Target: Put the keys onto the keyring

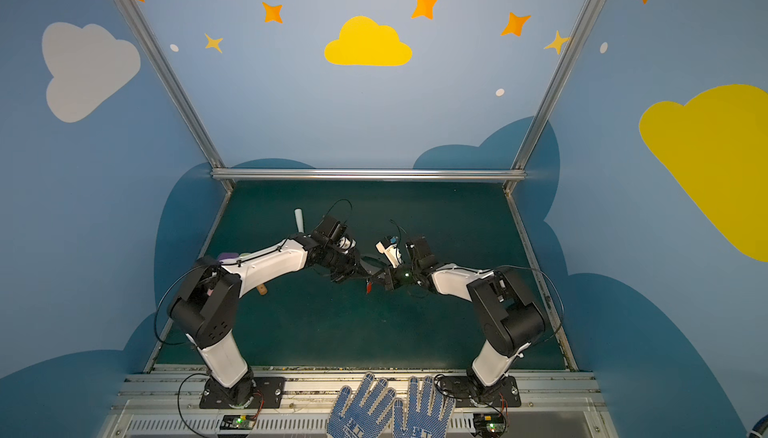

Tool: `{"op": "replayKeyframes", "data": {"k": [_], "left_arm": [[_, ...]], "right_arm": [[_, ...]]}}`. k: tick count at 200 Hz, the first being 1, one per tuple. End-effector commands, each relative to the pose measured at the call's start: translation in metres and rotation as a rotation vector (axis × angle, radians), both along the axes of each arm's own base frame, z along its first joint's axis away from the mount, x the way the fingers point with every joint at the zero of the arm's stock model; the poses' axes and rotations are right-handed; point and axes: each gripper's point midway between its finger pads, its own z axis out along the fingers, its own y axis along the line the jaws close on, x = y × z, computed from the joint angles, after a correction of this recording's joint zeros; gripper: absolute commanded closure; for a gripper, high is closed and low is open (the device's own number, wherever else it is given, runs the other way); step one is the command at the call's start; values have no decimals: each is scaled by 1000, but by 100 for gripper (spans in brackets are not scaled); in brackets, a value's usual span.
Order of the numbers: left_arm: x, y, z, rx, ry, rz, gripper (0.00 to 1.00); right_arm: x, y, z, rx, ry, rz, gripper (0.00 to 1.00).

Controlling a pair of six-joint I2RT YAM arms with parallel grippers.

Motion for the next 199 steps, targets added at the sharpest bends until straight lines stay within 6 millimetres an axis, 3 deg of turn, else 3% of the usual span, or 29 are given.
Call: {"op": "replayKeyframes", "data": {"k": [1,128,199], "left_arm": [[-1,2,12,-20,-27,-16,96],[-6,5,7,-1,-16,-18,96],[-4,6,7,4,-22,-8,96]], "right_arm": [[10,1,25,39,-91,-16,100],[18,-10,39,62,-140,-73,100],[12,-12,42,63,-144,-61,100]]}}
